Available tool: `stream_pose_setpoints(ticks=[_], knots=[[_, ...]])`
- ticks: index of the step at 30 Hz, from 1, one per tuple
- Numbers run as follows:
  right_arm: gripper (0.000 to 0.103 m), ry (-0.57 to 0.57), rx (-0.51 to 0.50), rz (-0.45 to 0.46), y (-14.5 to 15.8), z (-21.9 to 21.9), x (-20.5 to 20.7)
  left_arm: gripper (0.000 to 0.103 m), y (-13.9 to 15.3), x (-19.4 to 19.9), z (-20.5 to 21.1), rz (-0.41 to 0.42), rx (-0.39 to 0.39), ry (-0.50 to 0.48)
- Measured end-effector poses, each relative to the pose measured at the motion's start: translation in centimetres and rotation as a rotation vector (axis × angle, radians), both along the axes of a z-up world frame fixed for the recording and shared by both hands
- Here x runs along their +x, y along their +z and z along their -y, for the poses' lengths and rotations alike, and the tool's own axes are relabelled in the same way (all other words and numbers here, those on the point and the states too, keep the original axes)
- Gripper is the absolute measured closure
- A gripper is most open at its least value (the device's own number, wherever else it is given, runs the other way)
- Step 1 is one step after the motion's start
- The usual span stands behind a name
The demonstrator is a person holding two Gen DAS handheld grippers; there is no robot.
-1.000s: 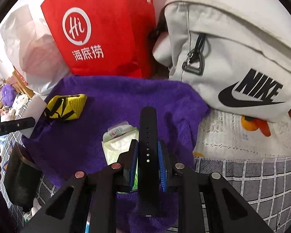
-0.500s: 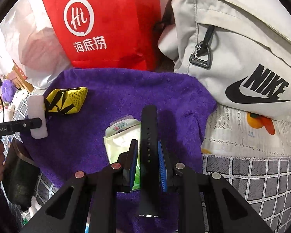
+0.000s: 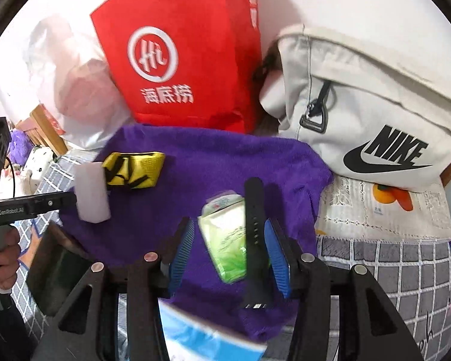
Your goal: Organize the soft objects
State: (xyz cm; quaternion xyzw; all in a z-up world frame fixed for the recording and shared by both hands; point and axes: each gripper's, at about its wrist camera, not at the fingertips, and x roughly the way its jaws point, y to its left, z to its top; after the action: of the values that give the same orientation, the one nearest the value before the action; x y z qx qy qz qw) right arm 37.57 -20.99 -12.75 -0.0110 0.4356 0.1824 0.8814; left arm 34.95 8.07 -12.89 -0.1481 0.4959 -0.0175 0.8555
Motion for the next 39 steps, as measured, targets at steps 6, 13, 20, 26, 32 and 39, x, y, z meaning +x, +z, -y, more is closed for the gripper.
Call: stream_pose_setpoints(ticks=[6, 13, 20, 26, 32, 39], knots=[[0.054, -0.010, 0.011, 0.028, 2.7, 0.0, -4.1, 0.039, 3.0, -3.6, -0.2, 0.070, 0.030, 0.005], [0.044, -0.011, 0.039, 0.070, 4.7, -0.5, -10.3, 0.039, 4.8, -8.4, -0.6, 0.123, 0.024, -0.003], [0.044, 0.017, 0.077, 0.055, 4.5, -1.4, -15.5, 0.039, 3.9, -13.0, -1.4, 0.120, 0.024, 0.001], [0.044, 0.068, 0.061, 0.041, 2.9, -3.0, -18.3, 0.039, 1.2, -16.0, -2.3, 0.077, 0.011, 0.005], [0.044, 0.077, 0.056, 0.025, 1.2, -3.6, -20.0, 0.040, -1.4, -18.1, -2.1, 0.064, 0.020, -0.054], [0.044, 0.055, 0.050, 0.012, -0.3, -3.1, -21.0, 0.055, -4.0, -18.4, -1.4, 0.059, 0.022, -0.122]])
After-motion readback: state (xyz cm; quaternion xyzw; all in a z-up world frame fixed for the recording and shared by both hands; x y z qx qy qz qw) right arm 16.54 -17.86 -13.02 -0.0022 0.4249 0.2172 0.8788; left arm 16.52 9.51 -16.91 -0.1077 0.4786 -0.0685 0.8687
